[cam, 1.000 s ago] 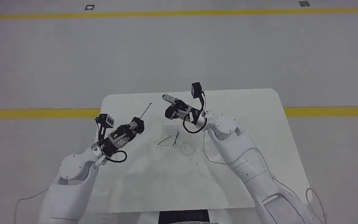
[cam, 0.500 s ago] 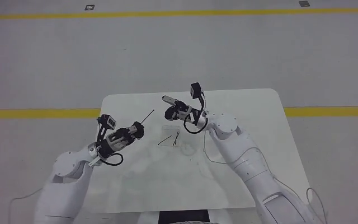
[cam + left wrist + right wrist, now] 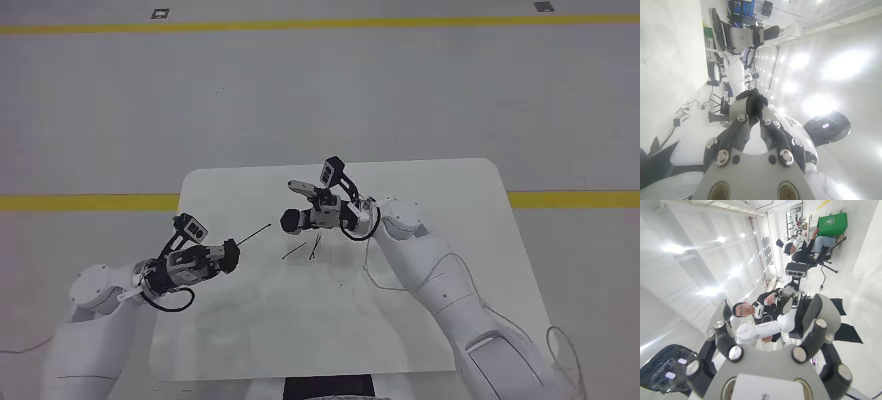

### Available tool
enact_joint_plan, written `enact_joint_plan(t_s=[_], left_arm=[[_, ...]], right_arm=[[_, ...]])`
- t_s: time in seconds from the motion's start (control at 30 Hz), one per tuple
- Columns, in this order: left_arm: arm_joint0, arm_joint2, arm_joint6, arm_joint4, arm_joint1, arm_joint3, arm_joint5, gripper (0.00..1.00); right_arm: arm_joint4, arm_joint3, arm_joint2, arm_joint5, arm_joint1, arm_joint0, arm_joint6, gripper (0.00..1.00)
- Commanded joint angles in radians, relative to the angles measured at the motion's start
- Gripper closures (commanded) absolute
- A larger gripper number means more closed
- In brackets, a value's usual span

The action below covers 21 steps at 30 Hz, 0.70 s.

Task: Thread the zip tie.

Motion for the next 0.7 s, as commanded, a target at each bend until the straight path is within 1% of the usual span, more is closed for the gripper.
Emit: enact_joint_plan(t_s=[0.0,0.07,0.1,0.13,0.2,0.23,0.33,0.47,0.53,0.57,0.67], left_arm=[[0.0,-0.001,0.0,0.001,0.0,0.0,0.001,1.0],[0.0,0.001,0.007,-0.001,-0.001,-0.001,0.001,1.0],[-0.001,0.007,0.027,-0.005,-0.001,-0.006,0.003,1.0],[-0.003,0.013,0.034,0.013,0.0,-0.008,0.009,1.0],[-0.007,0.012,0.034,0.04,0.004,-0.002,0.005,1.0],[-0.008,0.014,0.024,0.034,0.006,0.003,0.015,1.0],[-0.011,0.01,0.001,0.026,0.01,0.009,0.028,1.0],[-0.008,0.016,0.0,0.011,0.018,0.014,0.045,1.0],[-0.009,0.023,0.0,-0.005,0.021,0.014,0.052,1.0],[-0.008,0.029,0.0,-0.006,0.025,0.01,0.049,1.0],[-0.007,0.03,0.0,-0.005,0.026,0.009,0.048,1.0]], right_arm=[[-0.005,-0.001,0.0,0.0,0.0,0.0,-0.002,0.0],[-0.005,-0.001,0.0,0.0,0.0,0.0,-0.002,0.0],[-0.005,-0.001,0.0,0.0,0.0,0.0,-0.002,0.0],[-0.025,-0.009,0.0,-0.005,0.002,-0.009,-0.027,0.0],[0.04,-0.022,0.005,0.001,0.002,-0.028,0.015,0.0],[0.044,-0.018,0.008,0.0,0.004,-0.028,0.031,0.0],[0.07,-0.007,0.008,0.006,0.006,-0.026,0.082,0.0],[0.119,0.017,-0.006,0.019,0.002,-0.017,0.156,0.0],[0.14,0.025,-0.004,-0.002,0.0,-0.017,0.143,0.0],[0.14,0.025,-0.004,-0.002,0.0,-0.017,0.143,0.0],[0.14,0.025,-0.004,-0.002,0.0,-0.017,0.143,0.0]])
